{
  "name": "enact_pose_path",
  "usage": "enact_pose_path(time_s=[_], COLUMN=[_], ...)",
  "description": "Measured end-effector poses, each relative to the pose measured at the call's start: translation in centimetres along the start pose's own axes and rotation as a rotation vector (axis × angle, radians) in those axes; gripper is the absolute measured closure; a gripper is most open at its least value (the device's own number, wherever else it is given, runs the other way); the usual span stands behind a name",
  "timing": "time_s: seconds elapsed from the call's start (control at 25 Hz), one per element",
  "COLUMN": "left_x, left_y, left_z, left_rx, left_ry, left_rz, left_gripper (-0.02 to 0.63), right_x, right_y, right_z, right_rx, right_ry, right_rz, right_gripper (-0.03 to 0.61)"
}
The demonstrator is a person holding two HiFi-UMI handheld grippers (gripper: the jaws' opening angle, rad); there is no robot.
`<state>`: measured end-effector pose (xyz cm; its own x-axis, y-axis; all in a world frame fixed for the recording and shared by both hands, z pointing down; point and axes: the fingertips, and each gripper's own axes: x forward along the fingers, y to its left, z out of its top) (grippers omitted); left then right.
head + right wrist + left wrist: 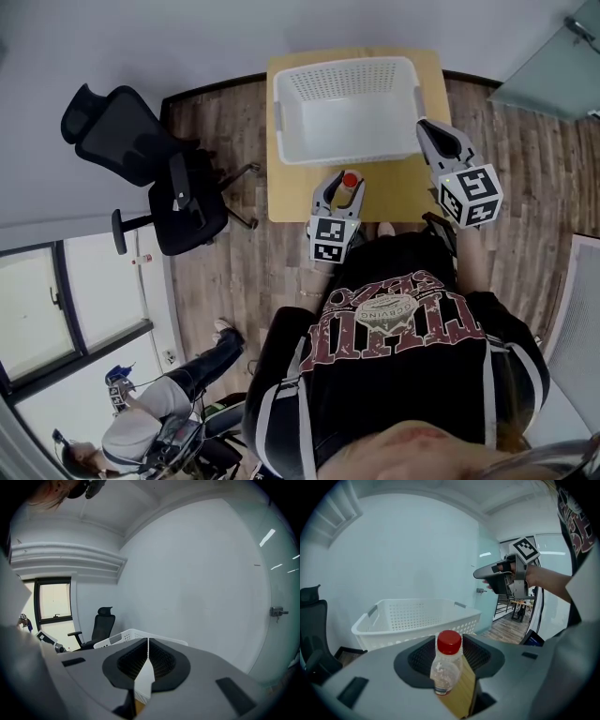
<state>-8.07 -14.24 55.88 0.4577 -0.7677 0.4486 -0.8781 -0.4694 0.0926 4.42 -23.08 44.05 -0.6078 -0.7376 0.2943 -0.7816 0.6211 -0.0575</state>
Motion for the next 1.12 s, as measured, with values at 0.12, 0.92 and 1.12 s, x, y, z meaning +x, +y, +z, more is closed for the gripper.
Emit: enact_pose_path(time_s=[0.12,0.92,1.12], left_x=[-0.1,-3.4,-4.1], left_y=[-0.3,1.8,3.0], left_z=[0.1,5.6,8.6], left_rx=[0.021,0.006,-0.01], left_ry=[0.002,-0.134,-0.19], left_rz=[-0.002,0.073,0.09], left_gripper=[0.391,0.38,0.394], right_x=[-0.2,0.5,0.7], right_y=[0.2,1.6,1.8], right_z=[0.0,0.5,1.1], right_rx=[-0.002,-0.009,-0.013], right_ry=[-0.005,-0.025,-0.032], right_rz=[0.008,0.035,0.033], right_gripper=[0.56,0.56,0.56])
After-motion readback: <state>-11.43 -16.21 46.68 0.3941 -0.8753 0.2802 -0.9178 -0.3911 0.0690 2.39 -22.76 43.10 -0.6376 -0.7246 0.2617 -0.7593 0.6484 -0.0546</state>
